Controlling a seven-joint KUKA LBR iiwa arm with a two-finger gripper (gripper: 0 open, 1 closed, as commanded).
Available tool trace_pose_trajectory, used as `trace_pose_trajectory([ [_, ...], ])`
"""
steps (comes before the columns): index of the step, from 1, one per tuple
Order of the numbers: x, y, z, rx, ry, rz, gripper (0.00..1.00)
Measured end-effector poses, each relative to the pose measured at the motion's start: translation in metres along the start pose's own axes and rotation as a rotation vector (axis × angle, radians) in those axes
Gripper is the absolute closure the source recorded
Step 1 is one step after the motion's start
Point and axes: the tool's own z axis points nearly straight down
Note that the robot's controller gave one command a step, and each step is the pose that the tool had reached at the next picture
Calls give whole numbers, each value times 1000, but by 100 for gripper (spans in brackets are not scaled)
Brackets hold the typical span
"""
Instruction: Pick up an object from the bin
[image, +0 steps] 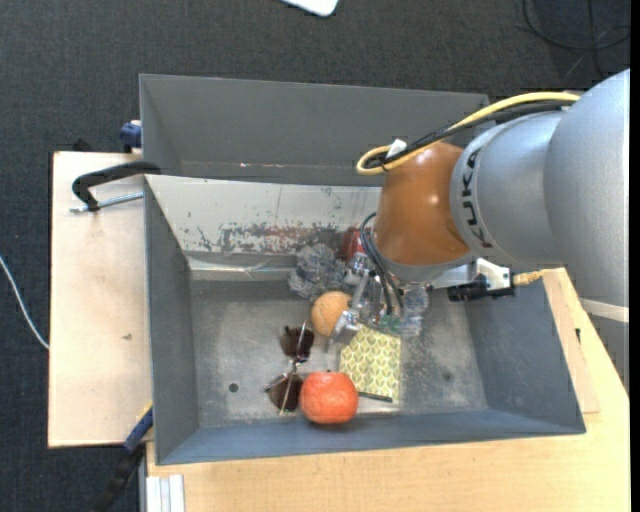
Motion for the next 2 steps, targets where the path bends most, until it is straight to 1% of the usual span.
trace_pose_trajectory([
  [2,1,0,-3,1,0,0,100],
])
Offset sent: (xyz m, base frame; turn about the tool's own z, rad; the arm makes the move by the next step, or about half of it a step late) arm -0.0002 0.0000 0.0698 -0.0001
